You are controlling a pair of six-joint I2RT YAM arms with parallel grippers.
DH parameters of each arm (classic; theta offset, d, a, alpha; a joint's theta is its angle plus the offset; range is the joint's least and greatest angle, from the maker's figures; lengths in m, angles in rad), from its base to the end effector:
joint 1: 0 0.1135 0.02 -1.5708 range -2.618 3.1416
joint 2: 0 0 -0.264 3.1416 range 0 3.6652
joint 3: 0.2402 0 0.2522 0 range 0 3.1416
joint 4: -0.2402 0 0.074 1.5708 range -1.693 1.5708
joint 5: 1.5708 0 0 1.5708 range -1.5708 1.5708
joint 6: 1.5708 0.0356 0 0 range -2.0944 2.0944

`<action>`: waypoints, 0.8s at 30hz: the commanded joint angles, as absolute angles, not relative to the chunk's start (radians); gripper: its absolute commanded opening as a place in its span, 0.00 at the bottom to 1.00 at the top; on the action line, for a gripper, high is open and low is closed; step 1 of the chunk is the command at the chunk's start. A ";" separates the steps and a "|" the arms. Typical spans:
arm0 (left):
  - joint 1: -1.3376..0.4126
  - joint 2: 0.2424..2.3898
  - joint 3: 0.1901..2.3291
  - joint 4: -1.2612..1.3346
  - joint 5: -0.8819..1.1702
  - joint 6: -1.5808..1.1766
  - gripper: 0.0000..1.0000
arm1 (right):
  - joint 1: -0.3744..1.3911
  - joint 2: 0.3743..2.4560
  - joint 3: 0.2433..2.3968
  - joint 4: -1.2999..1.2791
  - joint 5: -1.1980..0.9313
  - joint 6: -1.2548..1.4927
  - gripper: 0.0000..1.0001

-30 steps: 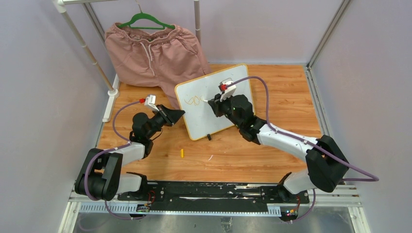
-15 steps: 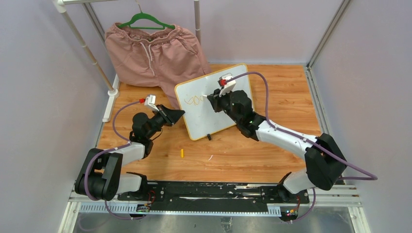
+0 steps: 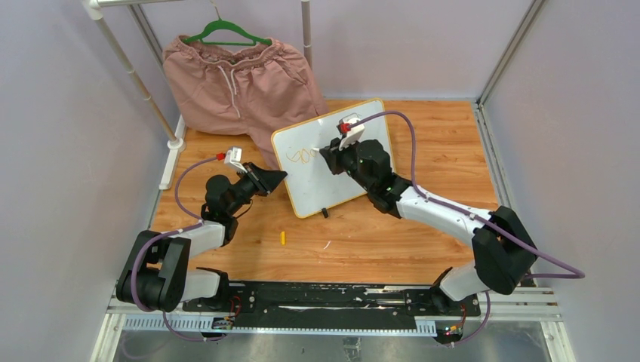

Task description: Write a sentence on the whiteboard

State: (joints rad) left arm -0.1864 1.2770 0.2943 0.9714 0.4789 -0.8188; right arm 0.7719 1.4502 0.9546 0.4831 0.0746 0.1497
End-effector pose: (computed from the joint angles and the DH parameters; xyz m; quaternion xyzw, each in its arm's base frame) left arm 0.2278 -0.0597 0.1945 -0.0563 0.7084 -0.4768 0.5173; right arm 0.2467 0.2365 0.3105 -0.1927 0.6849 0.2885 0.6407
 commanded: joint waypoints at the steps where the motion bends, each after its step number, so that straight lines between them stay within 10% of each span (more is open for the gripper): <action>1: -0.184 1.259 0.283 1.026 0.486 -0.817 0.00 | 0.774 1.414 0.934 0.502 0.097 0.155 0.00; 24: -0.184 1.252 0.283 1.013 0.482 -0.810 0.00 | 0.668 1.341 0.855 0.527 0.067 0.152 0.00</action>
State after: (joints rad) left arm -0.1864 1.2720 0.2932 0.9741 0.4873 -0.8185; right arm 0.6804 1.3281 0.8524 0.4824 0.0933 0.1497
